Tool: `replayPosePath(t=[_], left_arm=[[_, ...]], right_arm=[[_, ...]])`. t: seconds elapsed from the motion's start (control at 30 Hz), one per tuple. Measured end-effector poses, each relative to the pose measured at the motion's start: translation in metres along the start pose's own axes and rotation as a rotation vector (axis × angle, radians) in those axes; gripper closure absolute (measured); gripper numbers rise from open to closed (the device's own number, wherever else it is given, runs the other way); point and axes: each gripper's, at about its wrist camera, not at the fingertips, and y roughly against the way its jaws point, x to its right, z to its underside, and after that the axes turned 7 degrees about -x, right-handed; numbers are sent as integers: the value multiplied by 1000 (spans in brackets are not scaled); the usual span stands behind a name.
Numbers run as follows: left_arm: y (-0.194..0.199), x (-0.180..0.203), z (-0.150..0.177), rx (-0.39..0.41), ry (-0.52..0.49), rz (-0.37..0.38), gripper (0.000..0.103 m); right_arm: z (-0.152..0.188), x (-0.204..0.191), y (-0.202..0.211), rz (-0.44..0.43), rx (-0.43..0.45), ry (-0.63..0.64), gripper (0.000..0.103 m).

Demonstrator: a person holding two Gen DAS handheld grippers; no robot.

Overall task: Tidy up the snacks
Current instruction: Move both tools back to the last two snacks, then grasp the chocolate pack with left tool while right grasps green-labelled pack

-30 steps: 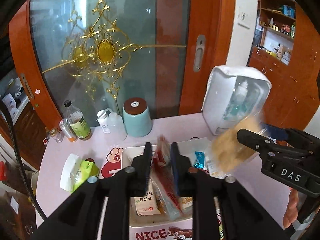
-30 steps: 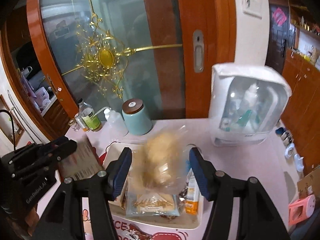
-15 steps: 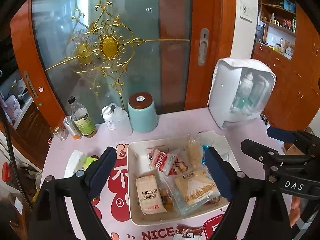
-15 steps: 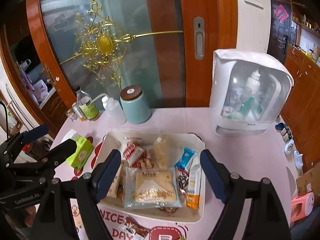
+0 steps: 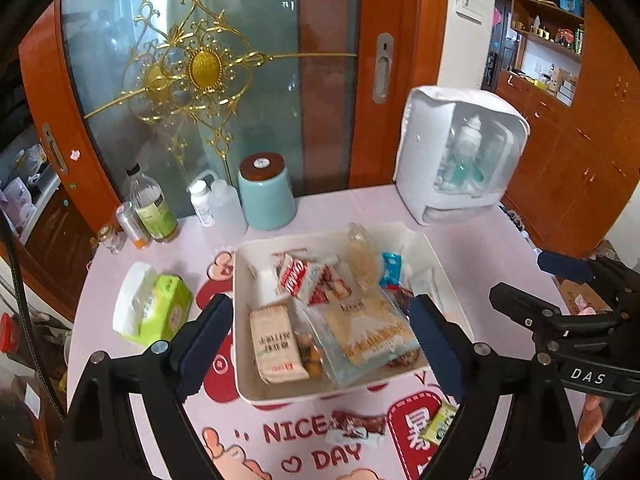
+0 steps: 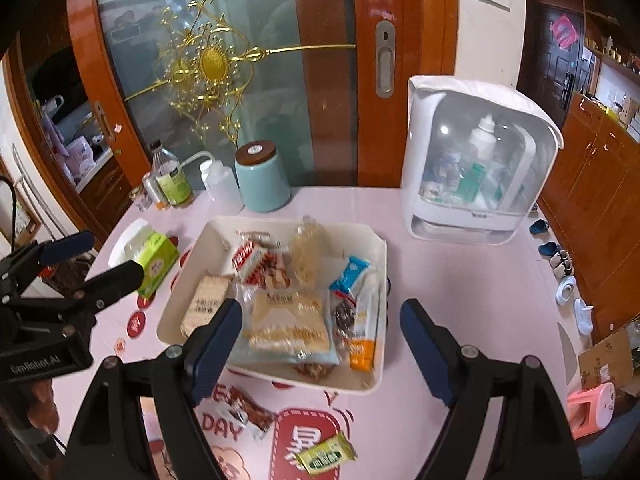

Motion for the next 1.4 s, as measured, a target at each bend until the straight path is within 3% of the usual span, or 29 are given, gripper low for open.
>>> replayPosePath(t=[0.4,0.6,0.8,0.9,1.1,1.33,1.4], left_arm=[[-15,19,75,-107,0,59,14],[-46,19,118,-187,121,114,14],[-98,16,155,-307,266,71,14],[-124,9,166,-352,357,15,14],[-157,1,177,-425,487,-11,14],[-176,17,181,-472,464,-11,14],[-179,20,182,-482,464,-4,14]], right_arm=[[78,19,-27,-26,-119,-4,21],[119,24,-58,-48,-210,-27,21],[155,26,-95,-62,-305,-85,21],[169,28,-109,-76,-343,-150,21],[189,30,-121,-114,-393,-263,21],[190,23,-141,-134,-420,-293,22],[189,19,-150,-115,-427,-287,27]])
